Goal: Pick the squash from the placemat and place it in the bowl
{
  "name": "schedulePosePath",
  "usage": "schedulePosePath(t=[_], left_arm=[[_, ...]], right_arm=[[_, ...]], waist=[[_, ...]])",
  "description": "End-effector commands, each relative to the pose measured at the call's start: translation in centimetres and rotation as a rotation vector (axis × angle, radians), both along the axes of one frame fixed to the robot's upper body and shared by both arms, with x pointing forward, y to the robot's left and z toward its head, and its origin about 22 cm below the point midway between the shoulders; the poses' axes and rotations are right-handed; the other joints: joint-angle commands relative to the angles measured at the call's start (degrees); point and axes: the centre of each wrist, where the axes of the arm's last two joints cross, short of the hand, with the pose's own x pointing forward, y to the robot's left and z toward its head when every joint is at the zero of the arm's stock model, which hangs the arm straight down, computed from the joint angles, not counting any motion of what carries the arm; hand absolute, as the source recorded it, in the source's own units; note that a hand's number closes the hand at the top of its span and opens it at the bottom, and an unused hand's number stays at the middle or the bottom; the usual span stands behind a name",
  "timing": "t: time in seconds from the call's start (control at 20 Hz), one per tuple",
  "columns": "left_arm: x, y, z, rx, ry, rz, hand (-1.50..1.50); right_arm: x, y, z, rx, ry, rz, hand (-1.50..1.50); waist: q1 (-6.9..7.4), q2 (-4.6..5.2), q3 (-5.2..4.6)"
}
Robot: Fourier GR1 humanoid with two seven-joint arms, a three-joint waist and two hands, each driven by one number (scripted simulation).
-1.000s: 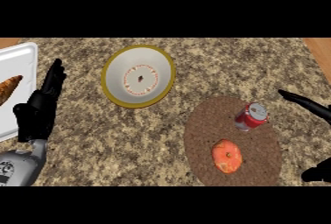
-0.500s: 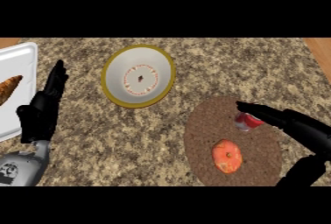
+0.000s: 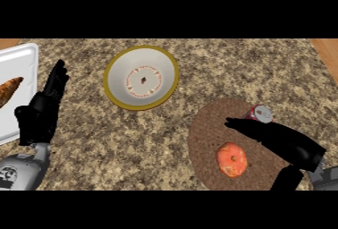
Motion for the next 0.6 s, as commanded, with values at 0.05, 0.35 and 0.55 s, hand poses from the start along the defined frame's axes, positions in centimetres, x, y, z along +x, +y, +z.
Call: schedulePosePath(t=[0.05, 0.35, 0.55], left_arm=[[0.3, -0.6, -1.6, -0.007, 0.010, 0.005, 0.00], [1.4, -0.7, -1.5, -0.003, 0.011, -0.007, 0.00], [-0.8, -0.1, -2.5, 0.006, -0.003, 0.019, 0.00]], right_arm=[[0.3, 2.5, -3.3, -0.049, 0.016, -0.012, -1.50], [2.1, 2.2, -3.4, -0.039, 0.029, -0.018, -1.50], [2.4, 3.4, -6.2, -0.032, 0.048, -0.017, -1.50]], waist=[[-0.04, 0.05, 0.01], [-0.13, 0.06, 0.01], [0.16, 0.04, 0.02]])
